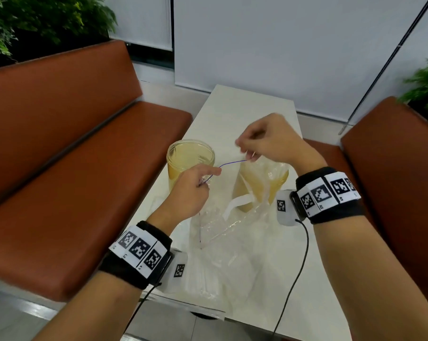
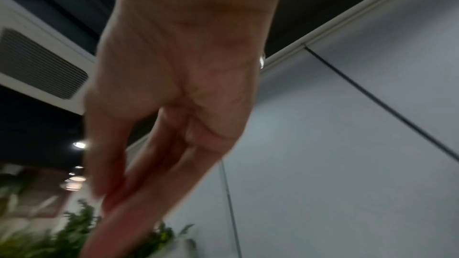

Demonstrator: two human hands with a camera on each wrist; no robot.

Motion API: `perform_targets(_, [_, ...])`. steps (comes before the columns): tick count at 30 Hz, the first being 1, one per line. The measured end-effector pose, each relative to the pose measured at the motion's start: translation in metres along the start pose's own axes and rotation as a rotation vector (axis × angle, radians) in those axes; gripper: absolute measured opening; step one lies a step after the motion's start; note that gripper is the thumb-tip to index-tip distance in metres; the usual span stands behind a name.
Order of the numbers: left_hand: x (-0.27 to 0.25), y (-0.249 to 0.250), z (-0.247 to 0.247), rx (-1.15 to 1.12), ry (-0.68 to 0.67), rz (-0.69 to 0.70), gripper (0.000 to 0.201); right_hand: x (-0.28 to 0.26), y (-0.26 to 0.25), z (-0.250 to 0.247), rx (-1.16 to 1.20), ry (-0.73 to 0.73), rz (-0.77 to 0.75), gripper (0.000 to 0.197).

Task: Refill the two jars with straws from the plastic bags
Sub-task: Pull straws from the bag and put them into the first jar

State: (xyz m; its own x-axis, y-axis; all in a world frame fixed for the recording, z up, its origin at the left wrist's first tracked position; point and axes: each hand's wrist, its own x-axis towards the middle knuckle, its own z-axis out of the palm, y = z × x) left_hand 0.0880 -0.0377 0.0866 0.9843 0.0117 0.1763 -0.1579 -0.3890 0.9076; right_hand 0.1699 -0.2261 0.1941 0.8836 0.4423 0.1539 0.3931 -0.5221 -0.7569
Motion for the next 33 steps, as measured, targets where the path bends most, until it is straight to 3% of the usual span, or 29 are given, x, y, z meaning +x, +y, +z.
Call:
perform_targets(2, [0.001,0.002,0.000,0.007,0.000,0.021,0.055,-0.004,-0.008,0.016,-0.224,-0.355,0.103,0.014])
perform_targets(4, [0.002,0.003,0.000,0.006,0.000,0.042,0.056,-0.007,-0.002,0.040,-0.529,-0.652,0.217,0.048])
perform_targets(6, [0.003,0.004,0.001,0.005,-0.017,0.054,0.057,-0.011,0.008,0.062,-0.626,-0.839,0.299,0.078])
perform_targets(8, [0.002,0.002,0.001,0.007,-0.028,0.050,0.058,-0.016,0.024,0.077,-0.533,-0.908,0.299,0.081])
perform_targets(17, [-0.002,-0.010,-0.001,-0.041,0.011,0.043,0.055,-0.043,0.050,0.083,-0.125,-0.836,0.301,0.029])
perform_targets(25, [-0.004,-0.009,-0.002,-0.042,0.031,-0.002,0.049,-0.048,0.051,0.077,0.137,-0.684,0.268,0.014])
perform_targets(33, [-0.007,-0.010,-0.004,-0.204,0.068,-0.172,0.044,-0.027,0.016,0.066,0.419,-0.264,0.061,0.013])
